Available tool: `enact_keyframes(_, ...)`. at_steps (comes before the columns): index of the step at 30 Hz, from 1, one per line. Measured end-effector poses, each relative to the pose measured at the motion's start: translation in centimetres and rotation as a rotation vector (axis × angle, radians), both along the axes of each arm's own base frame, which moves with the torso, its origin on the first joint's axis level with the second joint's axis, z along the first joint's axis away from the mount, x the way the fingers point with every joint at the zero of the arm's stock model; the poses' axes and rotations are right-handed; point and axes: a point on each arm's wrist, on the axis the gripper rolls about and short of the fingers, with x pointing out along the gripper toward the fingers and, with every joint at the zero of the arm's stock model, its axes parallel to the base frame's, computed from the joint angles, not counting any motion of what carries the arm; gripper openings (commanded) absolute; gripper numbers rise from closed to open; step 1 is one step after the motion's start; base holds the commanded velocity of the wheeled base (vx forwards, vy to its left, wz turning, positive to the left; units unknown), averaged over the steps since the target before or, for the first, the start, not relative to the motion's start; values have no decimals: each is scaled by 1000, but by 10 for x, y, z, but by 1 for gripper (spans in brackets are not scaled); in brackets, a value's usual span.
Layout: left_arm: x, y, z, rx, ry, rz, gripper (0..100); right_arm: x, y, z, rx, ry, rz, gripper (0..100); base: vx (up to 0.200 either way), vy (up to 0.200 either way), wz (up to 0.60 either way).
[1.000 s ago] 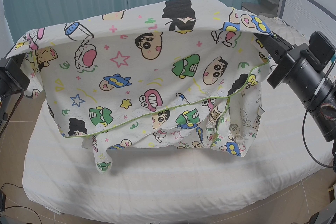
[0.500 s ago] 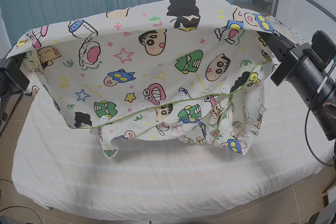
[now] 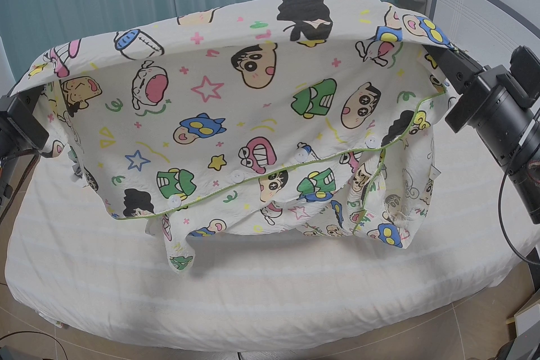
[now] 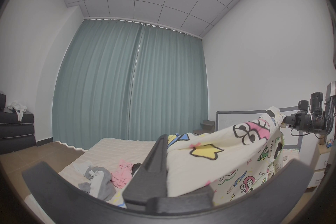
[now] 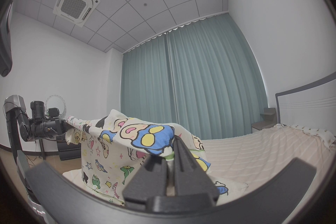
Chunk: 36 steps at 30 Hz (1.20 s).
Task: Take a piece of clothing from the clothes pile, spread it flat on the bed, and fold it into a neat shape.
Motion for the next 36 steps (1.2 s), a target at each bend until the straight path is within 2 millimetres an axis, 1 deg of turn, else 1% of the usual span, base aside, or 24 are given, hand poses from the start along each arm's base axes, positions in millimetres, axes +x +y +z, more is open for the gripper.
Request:
enact_keyframes(11,-3,-7,0,0,3,-52,0,-6,-7,3,10,-12,-10,0,0,-200,0)
enact_keyframes(27,-2,-8,-2,4,8,-61,0,-9,-17,9,25,-36,-27,0,0,-200,0)
enact_keyframes(33,-2,-9,-5,11,20,-63,0,-9,-18,5,12,-30,-23,0,0,0,0)
enact_keyframes(36,-2,-9,-9,17,33,-64,0,-9,-19,5,10,-28,-25,0,-200,0,0)
